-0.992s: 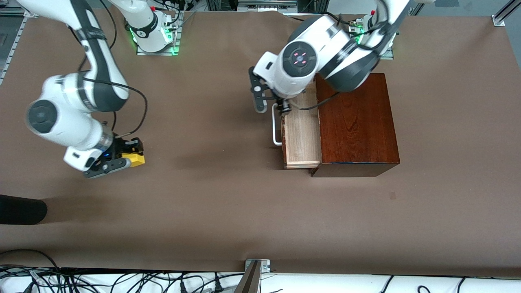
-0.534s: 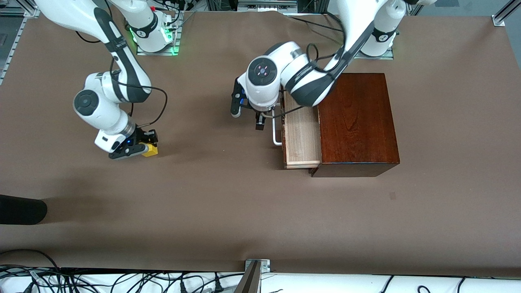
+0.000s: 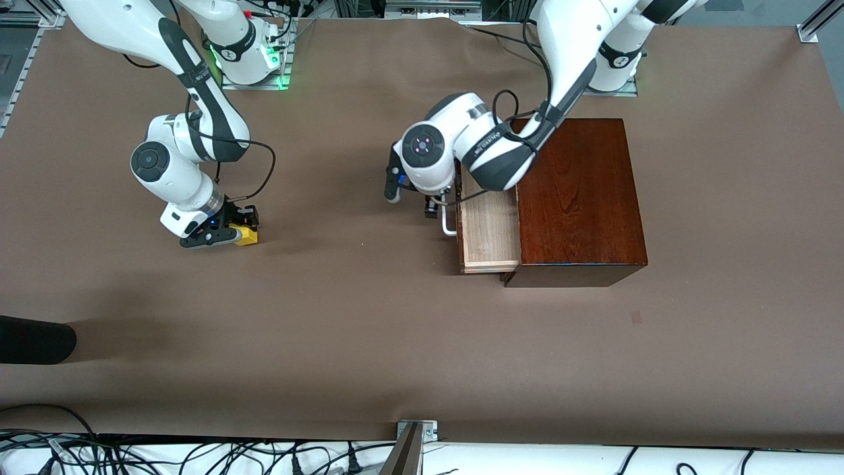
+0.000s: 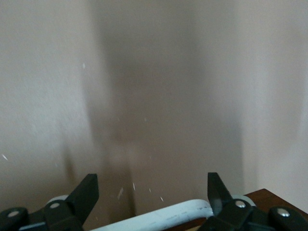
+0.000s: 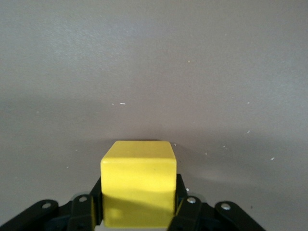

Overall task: Open drawer, take yellow block, close drawer
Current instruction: 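Place the cube on the table with the right gripper while the left gripper pushes, then push the drawer fully shut with the left gripper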

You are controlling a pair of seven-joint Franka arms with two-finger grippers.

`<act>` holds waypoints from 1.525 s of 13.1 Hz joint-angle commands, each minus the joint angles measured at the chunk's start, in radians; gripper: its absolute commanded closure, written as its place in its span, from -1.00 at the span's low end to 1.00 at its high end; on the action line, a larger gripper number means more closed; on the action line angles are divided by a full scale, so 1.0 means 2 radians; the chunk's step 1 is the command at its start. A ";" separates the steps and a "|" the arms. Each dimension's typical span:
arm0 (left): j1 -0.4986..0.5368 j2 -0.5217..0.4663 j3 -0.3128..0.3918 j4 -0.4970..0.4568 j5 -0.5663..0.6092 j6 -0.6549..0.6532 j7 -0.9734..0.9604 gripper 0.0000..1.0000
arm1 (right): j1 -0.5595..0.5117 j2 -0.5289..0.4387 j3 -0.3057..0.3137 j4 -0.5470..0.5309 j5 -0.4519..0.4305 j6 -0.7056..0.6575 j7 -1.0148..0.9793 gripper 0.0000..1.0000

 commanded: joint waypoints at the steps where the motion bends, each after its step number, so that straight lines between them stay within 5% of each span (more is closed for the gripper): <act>1: 0.026 -0.013 0.003 -0.001 0.012 -0.048 0.027 -1.00 | -0.011 0.012 0.004 -0.005 -0.008 0.018 0.008 1.00; 2: 0.032 -0.013 0.003 -0.002 0.015 -0.056 0.035 -1.00 | -0.011 0.009 0.004 -0.003 -0.008 0.018 0.004 1.00; 3: 0.036 -0.014 0.003 -0.001 0.028 -0.070 0.044 -1.00 | -0.011 0.006 0.004 -0.001 -0.011 0.016 0.001 0.40; 4: 0.043 -0.014 0.002 -0.001 0.039 -0.082 0.051 -1.00 | -0.011 -0.004 0.004 0.001 -0.019 0.014 -0.001 -0.65; 5: 0.052 -0.015 0.002 -0.001 0.039 -0.089 0.052 -1.00 | -0.011 -0.017 0.004 0.003 -0.020 0.011 -0.003 -1.00; 10: 0.082 -0.020 0.002 -0.001 0.039 -0.120 0.052 -1.00 | -0.012 -0.109 0.004 0.090 -0.020 -0.161 -0.017 -1.00; 15: 0.087 -0.022 -0.003 0.007 0.033 -0.120 0.052 -1.00 | -0.011 -0.156 0.004 0.255 -0.012 -0.401 -0.009 -1.00; 20: 0.100 -0.124 0.001 0.027 -0.001 -0.119 0.041 -1.00 | -0.011 -0.156 0.000 0.378 -0.013 -0.549 -0.008 -1.00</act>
